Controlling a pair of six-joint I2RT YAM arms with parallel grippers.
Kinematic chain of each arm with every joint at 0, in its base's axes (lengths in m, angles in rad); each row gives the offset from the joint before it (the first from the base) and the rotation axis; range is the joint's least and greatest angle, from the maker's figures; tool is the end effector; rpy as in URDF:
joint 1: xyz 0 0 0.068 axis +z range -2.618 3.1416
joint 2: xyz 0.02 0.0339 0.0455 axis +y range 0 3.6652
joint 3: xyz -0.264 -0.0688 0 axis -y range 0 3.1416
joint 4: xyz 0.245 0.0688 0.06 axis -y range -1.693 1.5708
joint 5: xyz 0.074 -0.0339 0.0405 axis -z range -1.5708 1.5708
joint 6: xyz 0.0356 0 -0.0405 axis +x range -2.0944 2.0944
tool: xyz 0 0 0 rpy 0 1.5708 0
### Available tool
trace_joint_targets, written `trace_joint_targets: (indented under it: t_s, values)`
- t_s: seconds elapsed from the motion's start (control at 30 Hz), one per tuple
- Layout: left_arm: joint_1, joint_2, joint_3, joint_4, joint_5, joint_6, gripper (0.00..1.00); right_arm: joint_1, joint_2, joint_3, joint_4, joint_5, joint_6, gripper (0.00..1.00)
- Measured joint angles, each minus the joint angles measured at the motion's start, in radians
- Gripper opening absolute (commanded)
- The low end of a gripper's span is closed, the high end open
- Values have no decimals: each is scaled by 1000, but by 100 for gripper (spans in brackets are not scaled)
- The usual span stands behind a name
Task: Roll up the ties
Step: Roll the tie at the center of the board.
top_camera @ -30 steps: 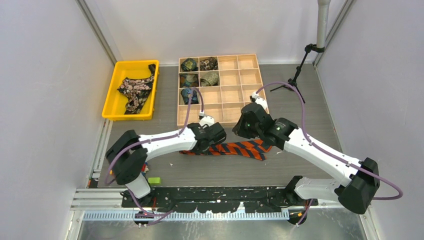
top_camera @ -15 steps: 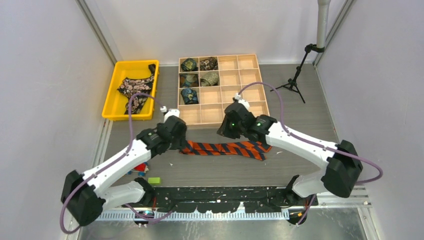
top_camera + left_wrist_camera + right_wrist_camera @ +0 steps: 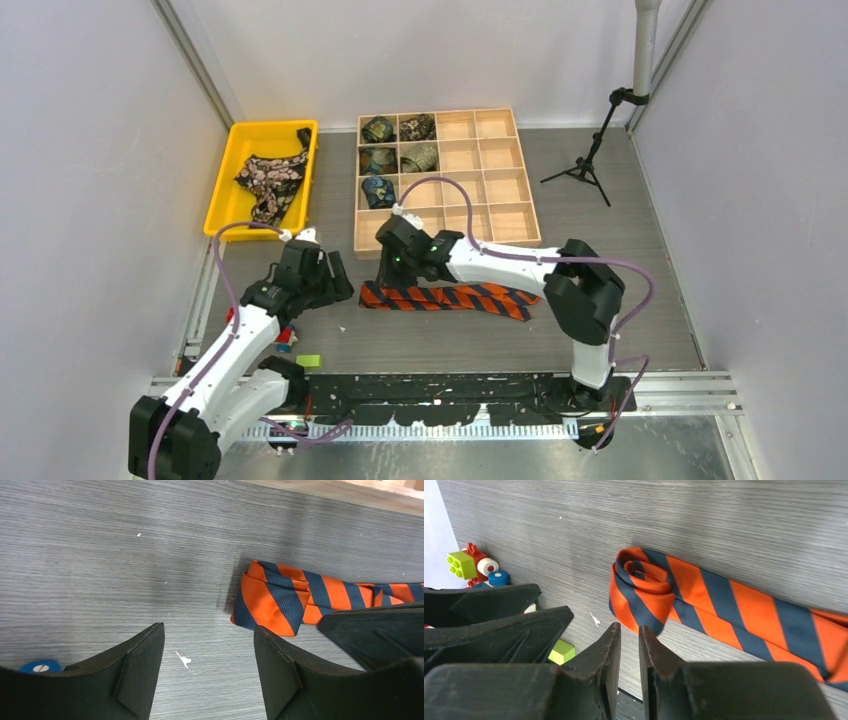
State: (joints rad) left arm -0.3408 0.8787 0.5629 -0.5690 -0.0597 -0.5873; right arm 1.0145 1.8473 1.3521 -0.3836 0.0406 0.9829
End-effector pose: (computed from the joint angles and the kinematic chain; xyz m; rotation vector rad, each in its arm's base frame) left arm 0.1632 -0.0556 0.2129 -0.3315 2.4604 -0.3305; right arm 0.2156 0.3441 0.2195 -0.0223 2.6297 0.7681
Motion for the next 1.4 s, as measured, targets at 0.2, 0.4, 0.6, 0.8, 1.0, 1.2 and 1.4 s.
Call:
trace_joint_targets:
  t_s: [0.2,0.4,0.6,0.8,1.0,1.2,1.4]
  values:
    - [51,-8,-33,36,80,-11,67,18,85,61,9,-19,1,21]
    - [55,-5,-46,83,126,-11,67,19,105,64,8,-24,3,19]
    - [55,23,-73,125,177,-14,68,13,106,57,8,-20,0,18]
    - [55,72,-96,188,239,-18,68,2,106,30,3,-19,-5,16]
    - [55,121,-109,244,288,-17,68,-6,106,8,6,-20,-8,16]
    - [55,157,-122,311,349,-15,68,-10,106,-10,21,-21,-8,16]
    - [55,212,-128,378,420,-15,64,-16,106,-17,32,-25,-8,15]
